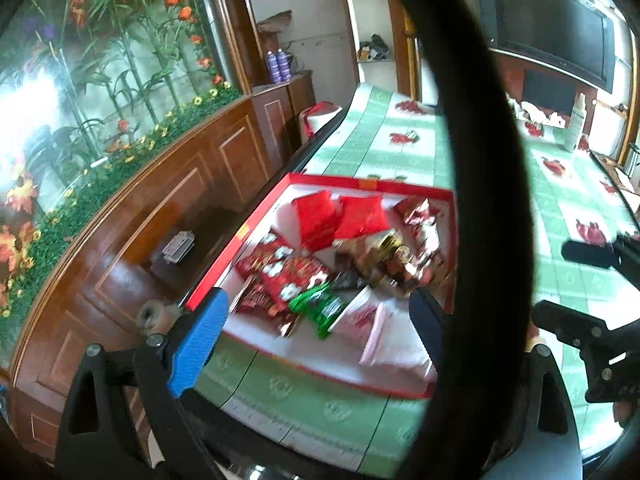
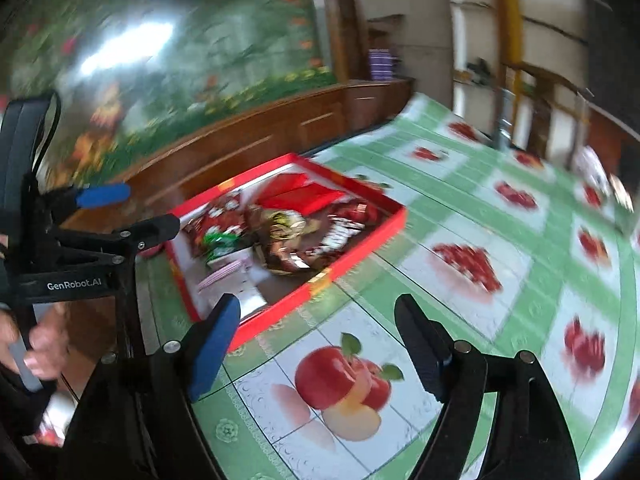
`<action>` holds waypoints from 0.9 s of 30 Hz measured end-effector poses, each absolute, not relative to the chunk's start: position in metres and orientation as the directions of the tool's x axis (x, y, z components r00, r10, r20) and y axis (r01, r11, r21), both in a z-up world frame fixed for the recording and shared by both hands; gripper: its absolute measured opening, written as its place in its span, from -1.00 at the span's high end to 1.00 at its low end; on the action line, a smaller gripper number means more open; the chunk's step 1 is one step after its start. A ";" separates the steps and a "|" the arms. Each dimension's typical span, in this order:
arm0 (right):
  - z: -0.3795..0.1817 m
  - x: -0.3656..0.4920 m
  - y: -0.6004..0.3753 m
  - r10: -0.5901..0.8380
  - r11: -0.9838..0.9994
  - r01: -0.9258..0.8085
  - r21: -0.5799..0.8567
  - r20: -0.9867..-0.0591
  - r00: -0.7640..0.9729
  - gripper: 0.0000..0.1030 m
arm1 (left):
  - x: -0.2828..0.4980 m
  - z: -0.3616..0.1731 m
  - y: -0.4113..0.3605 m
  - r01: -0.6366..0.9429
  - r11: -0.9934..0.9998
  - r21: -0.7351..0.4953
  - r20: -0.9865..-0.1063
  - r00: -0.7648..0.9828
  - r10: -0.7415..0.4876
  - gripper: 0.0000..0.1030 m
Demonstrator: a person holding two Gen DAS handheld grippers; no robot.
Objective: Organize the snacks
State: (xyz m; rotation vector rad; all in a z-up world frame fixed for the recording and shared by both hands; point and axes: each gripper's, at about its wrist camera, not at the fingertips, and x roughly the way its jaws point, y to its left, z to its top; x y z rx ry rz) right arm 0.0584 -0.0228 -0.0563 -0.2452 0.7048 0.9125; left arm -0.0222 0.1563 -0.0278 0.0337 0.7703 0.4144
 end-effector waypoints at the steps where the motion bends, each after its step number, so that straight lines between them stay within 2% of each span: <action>1: -0.057 0.057 -0.016 0.648 0.569 -0.819 0.078 -0.655 0.388 -0.55 | -0.025 -0.029 0.157 -0.356 0.917 0.183 -0.672 0.635 0.380 -0.79; 6: -0.060 0.051 0.007 0.660 0.483 -0.875 0.018 -0.665 0.350 -0.55 | -0.043 -0.034 0.157 -0.365 0.900 0.241 -0.664 0.614 0.427 -0.82; 13: -0.062 0.043 0.024 0.661 0.416 -0.909 -0.028 -0.677 0.323 -0.55 | -0.060 -0.036 0.157 -0.366 0.895 0.256 -0.660 0.610 0.439 -0.85; 17: -0.061 0.040 0.032 0.658 0.382 -0.922 -0.058 -0.684 0.316 -0.55 | -0.068 -0.036 0.159 -0.354 0.910 0.213 -0.678 0.618 0.399 -0.85; 27: -0.062 0.028 0.053 0.644 0.304 -0.943 -0.134 -0.701 0.307 -0.55 | -0.076 -0.035 0.163 -0.356 0.912 0.203 -0.679 0.620 0.393 -0.85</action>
